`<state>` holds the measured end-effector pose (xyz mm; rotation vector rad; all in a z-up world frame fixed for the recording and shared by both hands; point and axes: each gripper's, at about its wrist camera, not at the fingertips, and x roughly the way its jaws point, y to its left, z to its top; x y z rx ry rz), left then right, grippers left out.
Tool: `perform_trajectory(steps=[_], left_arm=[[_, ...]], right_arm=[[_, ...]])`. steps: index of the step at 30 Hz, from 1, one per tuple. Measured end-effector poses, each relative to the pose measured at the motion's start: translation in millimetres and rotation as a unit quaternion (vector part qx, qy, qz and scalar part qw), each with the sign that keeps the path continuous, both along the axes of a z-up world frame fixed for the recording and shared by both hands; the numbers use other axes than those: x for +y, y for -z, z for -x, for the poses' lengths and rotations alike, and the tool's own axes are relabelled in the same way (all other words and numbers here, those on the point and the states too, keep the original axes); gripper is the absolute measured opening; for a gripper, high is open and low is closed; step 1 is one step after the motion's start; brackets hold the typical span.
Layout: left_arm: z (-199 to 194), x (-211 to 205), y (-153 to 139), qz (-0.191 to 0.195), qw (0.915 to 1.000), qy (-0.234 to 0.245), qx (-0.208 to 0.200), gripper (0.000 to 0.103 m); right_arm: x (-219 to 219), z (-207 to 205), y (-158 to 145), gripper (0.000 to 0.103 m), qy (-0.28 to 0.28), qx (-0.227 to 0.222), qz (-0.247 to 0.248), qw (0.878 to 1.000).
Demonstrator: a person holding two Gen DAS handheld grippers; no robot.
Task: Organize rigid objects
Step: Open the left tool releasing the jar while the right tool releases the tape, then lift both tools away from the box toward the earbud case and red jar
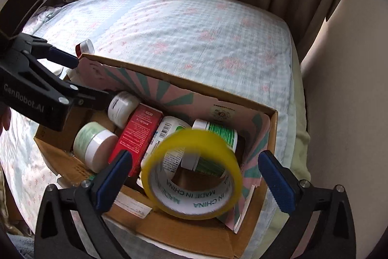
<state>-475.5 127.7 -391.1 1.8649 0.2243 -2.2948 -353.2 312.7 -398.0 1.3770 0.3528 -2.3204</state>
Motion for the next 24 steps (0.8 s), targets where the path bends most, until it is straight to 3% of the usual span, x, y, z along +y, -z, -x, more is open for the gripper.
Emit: perform_trajectory(steps=[18, 24], left_arm=[[-20, -5, -45, 0.024, 0.9993, 0.002, 0.03, 0.103], [-48, -6, -83, 0.041, 0.998, -0.007, 0.049, 0.103]], right_arm=[[-7, -15, -27, 0.103, 0.009, 0.013, -0.031, 0.999], [-3, -25, -55, 0.103, 0.014, 0.021, -0.027, 0.999]])
